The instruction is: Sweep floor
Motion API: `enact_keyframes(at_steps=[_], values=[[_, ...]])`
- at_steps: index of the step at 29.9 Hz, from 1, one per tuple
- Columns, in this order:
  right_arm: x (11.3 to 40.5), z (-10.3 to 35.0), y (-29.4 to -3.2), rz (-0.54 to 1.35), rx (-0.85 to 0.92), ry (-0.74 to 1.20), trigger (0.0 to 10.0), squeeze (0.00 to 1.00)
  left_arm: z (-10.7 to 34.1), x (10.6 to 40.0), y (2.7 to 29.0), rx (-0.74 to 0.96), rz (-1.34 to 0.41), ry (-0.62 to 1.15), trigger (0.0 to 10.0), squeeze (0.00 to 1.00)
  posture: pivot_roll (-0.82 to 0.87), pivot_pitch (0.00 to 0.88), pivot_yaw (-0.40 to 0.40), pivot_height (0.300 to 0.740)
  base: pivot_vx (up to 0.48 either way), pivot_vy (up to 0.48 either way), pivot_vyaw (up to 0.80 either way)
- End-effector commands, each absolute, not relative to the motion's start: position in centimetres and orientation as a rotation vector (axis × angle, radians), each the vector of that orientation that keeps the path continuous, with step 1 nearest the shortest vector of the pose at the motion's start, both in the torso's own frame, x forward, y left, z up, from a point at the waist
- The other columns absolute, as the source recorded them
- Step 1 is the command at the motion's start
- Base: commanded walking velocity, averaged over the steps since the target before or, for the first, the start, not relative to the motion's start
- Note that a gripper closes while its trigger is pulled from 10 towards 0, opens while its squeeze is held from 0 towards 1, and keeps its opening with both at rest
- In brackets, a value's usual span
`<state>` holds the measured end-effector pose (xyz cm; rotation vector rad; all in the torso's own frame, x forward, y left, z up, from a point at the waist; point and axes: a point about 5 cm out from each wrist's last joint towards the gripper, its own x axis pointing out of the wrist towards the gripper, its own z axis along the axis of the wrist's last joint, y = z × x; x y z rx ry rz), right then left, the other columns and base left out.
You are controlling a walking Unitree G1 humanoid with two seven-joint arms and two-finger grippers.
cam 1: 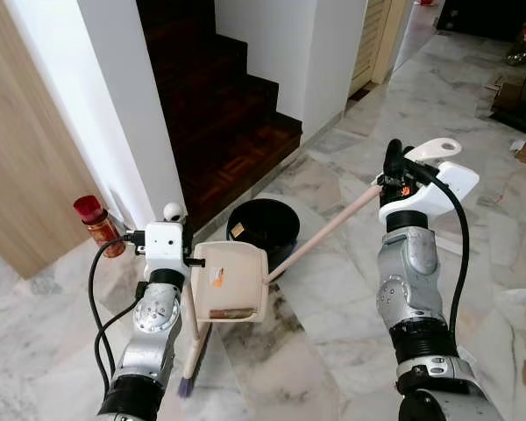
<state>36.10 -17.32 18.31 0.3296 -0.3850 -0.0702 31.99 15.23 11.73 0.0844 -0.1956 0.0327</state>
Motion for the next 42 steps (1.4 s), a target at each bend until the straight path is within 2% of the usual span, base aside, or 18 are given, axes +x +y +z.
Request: enact_keyframes(at_steps=[1,12,42], values=[[36.23,19.46,-17.14,-0.067,0.362,-0.432,10.0,0.0,12.61,32.26,15.37,0.086,0.04,-0.233,10.0,0.0,0.08,0.0,-0.002,0.74,0.0,0.0,0.0],[36.27,19.51,-17.2,-0.069,0.374,-0.429,10.0,0.0,12.62,32.26,15.42,0.085,0.041,-0.233,10.0,0.0,0.08,0.0,-0.001,0.74,0.0,0.0,0.0],[36.25,19.95,-16.89,-0.049,0.393,-0.449,10.0,0.0,12.72,32.31,15.45,0.085,0.044,-0.238,10.0,0.0,0.08,0.0,-0.005,0.74,0.265,0.0,-0.05]])
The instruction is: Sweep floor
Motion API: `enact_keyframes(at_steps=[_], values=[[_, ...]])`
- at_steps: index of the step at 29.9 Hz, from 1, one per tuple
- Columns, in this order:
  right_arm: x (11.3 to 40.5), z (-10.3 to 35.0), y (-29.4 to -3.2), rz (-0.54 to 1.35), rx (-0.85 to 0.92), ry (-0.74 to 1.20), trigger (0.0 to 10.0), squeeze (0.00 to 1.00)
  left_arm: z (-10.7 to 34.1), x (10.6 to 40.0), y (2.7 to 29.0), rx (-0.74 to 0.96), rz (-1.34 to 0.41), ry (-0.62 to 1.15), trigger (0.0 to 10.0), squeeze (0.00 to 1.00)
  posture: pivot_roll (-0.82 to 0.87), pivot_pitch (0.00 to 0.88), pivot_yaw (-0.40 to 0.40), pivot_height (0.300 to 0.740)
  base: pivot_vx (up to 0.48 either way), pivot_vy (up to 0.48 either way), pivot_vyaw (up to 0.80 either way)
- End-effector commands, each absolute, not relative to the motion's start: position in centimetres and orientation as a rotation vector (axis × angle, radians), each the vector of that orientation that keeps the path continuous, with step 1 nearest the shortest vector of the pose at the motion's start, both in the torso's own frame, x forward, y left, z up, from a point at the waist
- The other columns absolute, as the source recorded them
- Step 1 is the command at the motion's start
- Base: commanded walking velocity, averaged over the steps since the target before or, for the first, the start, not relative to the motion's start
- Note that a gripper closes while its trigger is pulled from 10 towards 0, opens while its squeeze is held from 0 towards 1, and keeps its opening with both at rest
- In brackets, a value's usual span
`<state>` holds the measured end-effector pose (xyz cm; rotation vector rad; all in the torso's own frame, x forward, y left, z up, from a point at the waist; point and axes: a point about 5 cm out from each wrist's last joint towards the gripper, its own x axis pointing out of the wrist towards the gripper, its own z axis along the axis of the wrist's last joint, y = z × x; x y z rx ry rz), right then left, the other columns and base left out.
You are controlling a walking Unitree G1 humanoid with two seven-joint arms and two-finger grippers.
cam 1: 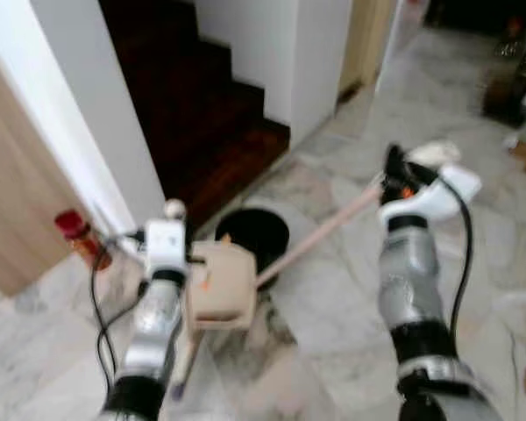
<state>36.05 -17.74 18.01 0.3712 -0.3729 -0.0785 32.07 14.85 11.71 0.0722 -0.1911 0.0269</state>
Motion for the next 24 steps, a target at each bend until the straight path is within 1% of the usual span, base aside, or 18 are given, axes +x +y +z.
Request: enact_keyframes(at_steps=[1,4,7,10,24], values=[[36.25,20.07,-16.8,-0.043,0.384,-0.452,10.0,0.0,12.74,32.31,15.45,0.084,0.044,-0.239,10.0,0.0,0.08,0.0,-0.005,0.74,0.266,0.0,0.0],[36.24,20.19,-16.82,-0.043,0.37,-0.459,10.0,0.0,12.74,32.34,15.41,0.084,0.045,-0.239,10.0,0.0,0.08,0.0,-0.006,0.74,0.27,0.0,0.0],[36.23,20.34,-16.77,-0.041,0.352,-0.465,10.0,0.0,12.79,32.36,15.38,0.085,0.044,-0.241,10.0,0.0,0.08,0.0,-0.006,0.74,0.27,0.0,0.5],[36.25,20.34,-16.73,-0.037,0.355,-0.466,10.0,0.0,12.79,32.36,15.34,0.085,0.044,-0.242,10.0,0.0,0.08,0.0,-0.006,0.74,0.269,0.0,0.8],[36.37,20.39,-16.61,-0.028,0.368,-0.466,10.0,0.0,12.75,32.34,15.32,0.086,0.039,-0.243,10.0,0.0,0.08,0.0,-0.003,0.74,0.269,0.0,0.0]])
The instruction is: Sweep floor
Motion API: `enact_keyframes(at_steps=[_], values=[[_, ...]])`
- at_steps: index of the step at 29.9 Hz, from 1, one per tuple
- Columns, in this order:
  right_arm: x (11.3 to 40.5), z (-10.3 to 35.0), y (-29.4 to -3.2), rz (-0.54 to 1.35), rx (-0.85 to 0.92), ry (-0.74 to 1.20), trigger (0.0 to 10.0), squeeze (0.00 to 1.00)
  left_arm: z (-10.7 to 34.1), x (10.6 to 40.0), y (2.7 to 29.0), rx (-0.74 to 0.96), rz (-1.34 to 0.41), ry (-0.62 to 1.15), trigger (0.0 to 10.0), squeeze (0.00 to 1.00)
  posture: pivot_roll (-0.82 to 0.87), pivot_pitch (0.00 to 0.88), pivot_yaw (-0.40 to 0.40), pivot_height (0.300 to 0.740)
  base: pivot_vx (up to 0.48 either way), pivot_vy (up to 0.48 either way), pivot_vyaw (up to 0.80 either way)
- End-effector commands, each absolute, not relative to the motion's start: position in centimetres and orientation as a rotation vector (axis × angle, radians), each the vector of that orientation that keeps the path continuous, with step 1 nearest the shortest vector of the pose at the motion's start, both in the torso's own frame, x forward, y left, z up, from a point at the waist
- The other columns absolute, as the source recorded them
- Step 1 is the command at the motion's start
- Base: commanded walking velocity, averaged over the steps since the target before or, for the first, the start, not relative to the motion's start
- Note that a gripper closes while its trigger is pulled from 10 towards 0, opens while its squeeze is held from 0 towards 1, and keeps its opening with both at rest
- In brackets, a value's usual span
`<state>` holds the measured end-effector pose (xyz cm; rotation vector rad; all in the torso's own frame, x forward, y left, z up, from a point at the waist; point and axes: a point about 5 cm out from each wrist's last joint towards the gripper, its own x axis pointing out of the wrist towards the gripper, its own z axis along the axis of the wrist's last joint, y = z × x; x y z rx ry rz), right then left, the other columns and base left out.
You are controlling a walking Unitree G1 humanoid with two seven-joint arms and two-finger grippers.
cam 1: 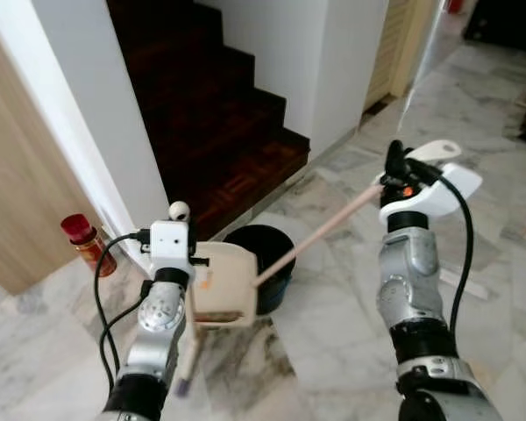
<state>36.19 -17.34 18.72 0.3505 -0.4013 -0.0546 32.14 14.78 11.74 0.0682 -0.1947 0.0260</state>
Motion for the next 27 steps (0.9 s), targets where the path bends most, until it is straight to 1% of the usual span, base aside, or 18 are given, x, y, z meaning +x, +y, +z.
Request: enact_keyframes(at_steps=[1,13,20,27], values=[[36.4,20.4,-16.6,-0.028,0.37,-0.466,10.0,0.0,12.8,32.3,15.3,0.086,0.039,-0.243,10.0,0.0,0.08,0.0,-0.002,0.74,0.266,0.0,0.0],[36.3,20.9,-16.4,-0.017,0.399,-0.487,10.0,0.0,12.8,32.4,15.4,0.089,0.037,-0.246,10.0,0.0,0.08,0.0,0.0,0.74,0.269,0.0,0.0],[36.0,23.2,-16.3,-0.002,0.413,-0.573,10.0,0.0,12.8,32.3,15.3,0.087,0.037,-0.246,10.0,0.0,0.08,0.0,-0.002,0.74,0.269,0.0,0.0],[35.9,24.4,-16.2,0.01,0.42,-0.609,10.0,0.0,12.8,32.4,15.3,0.083,0.038,-0.246,10.0,0.0,0.08,0.0,-0.006,0.74,0.269,0.0,0.0]])
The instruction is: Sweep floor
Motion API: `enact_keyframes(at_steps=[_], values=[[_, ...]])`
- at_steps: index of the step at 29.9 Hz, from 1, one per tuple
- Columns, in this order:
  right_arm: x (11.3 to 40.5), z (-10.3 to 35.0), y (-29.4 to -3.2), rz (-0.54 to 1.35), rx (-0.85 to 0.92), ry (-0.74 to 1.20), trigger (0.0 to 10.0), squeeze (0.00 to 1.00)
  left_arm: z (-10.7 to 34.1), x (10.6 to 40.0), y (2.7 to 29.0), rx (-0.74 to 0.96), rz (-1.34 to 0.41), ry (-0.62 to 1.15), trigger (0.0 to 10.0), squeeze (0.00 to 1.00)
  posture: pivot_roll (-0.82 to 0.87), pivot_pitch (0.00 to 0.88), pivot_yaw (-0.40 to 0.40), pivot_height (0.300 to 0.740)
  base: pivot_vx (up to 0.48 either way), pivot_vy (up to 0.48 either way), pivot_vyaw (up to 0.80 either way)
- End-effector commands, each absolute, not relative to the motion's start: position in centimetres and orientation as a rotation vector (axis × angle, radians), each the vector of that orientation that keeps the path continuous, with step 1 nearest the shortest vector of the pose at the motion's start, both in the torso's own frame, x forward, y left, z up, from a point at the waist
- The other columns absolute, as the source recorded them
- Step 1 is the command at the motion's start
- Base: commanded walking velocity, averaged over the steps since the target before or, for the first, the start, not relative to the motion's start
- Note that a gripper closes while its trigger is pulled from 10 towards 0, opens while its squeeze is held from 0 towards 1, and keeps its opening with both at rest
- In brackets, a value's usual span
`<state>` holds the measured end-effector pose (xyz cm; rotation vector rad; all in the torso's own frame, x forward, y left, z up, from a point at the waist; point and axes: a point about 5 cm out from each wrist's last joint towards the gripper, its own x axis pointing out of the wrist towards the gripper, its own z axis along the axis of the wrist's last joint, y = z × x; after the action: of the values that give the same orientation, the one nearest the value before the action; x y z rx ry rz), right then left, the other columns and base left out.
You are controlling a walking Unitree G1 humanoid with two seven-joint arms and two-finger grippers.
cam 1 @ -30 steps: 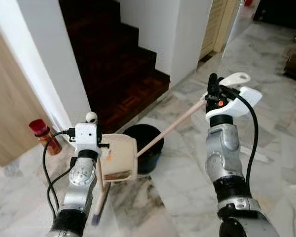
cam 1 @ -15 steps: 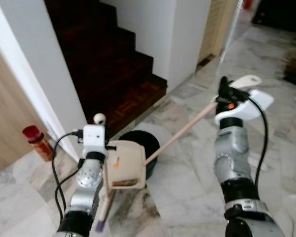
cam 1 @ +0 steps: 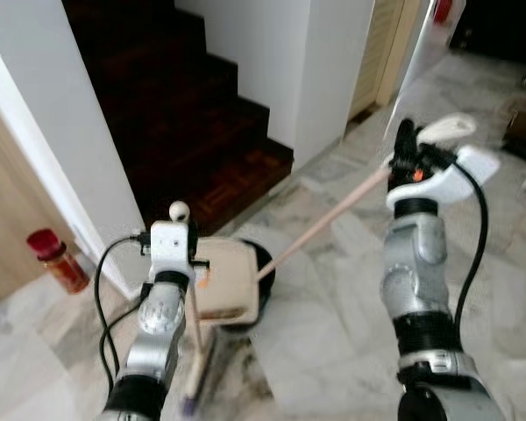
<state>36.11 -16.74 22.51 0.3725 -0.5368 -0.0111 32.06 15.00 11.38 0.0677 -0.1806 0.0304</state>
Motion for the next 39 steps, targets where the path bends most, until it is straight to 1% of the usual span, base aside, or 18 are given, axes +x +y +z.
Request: enact_keyframes(at_steps=[1,31,35,39], values=[[35.93,24.51,-16.21,0.009,0.42,-0.612,10.0,0.0,12.84,32.38,15.26,0.082,0.038,-0.246,10.0,0.0,0.08,0.0,-0.006,0.74,0.266,0.0,0.0],[35.75,24.86,-15.6,0.026,0.401,-0.609,10.0,0.0,12.86,32.49,15.23,0.081,0.039,-0.244,10.0,0.0,0.08,0.0,-0.007,0.74,0.27,0.0,0.0],[35.8,24.78,-15.57,0.021,0.387,-0.601,10.0,0.0,12.87,32.48,15.29,0.078,0.039,-0.245,10.0,0.0,0.08,0.0,-0.008,0.74,0.264,0.0,0.8],[35.84,24.68,-15.58,0.017,0.388,-0.596,10.0,0.0,12.8,32.28,15.5,0.071,0.03,-0.249,10.0,0.0,0.08,0.0,-0.008,0.74,0.0,0.0,0.66]])
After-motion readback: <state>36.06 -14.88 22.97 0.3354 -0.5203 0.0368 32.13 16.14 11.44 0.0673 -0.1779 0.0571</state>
